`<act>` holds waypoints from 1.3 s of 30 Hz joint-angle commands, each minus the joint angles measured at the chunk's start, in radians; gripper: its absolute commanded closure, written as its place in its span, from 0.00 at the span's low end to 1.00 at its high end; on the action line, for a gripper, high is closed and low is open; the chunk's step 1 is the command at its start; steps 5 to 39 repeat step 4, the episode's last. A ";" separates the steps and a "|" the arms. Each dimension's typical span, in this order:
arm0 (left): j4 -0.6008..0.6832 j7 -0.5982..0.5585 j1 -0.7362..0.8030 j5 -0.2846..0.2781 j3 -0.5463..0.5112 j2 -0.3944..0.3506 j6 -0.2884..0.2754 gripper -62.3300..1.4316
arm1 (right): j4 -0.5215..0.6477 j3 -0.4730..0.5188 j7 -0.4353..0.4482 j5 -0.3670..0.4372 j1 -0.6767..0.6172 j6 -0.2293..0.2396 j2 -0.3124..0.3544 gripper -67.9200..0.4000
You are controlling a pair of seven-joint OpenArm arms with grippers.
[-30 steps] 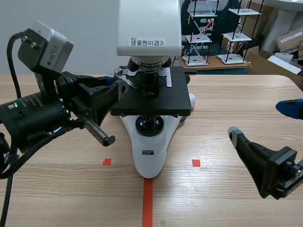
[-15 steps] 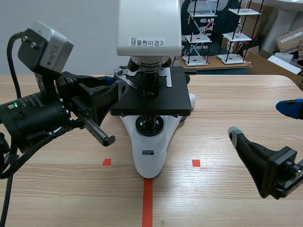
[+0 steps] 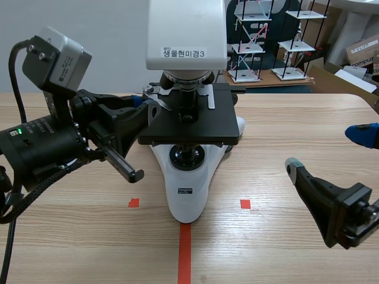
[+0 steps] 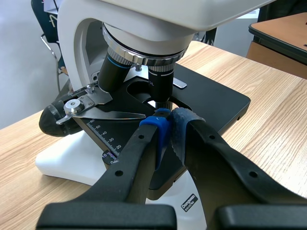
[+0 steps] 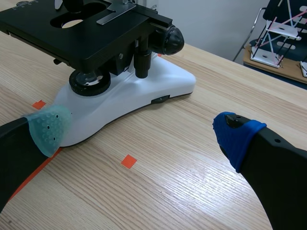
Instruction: Point at the objective lens
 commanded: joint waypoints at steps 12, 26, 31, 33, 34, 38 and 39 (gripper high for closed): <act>0.013 -0.014 -0.006 -0.006 -0.002 0.005 0.001 0.95 | 0.023 0.004 0.018 0.008 0.001 -0.006 0.007 0.03; 0.013 -0.014 -0.006 -0.006 -0.002 0.005 0.001 0.95 | 0.023 0.004 0.018 0.008 0.001 -0.006 0.007 0.03; 0.013 -0.014 -0.006 -0.006 -0.002 0.005 0.001 0.95 | 0.023 0.004 0.018 0.008 0.001 -0.006 0.007 0.03; 0.013 -0.014 -0.006 -0.006 -0.002 0.005 0.001 0.95 | 0.023 0.004 0.018 0.008 0.001 -0.006 0.007 0.03; 0.013 -0.014 -0.006 -0.006 -0.002 0.005 0.001 0.95 | 0.023 0.004 0.018 0.008 0.001 -0.006 0.007 0.03; 0.013 -0.014 -0.006 -0.006 -0.002 0.005 0.001 0.95 | 0.023 0.004 0.018 0.008 0.001 -0.006 0.007 0.03; 0.013 -0.014 -0.006 -0.006 -0.002 0.005 0.001 0.95 | 0.023 0.004 0.018 0.008 0.001 -0.006 0.007 0.03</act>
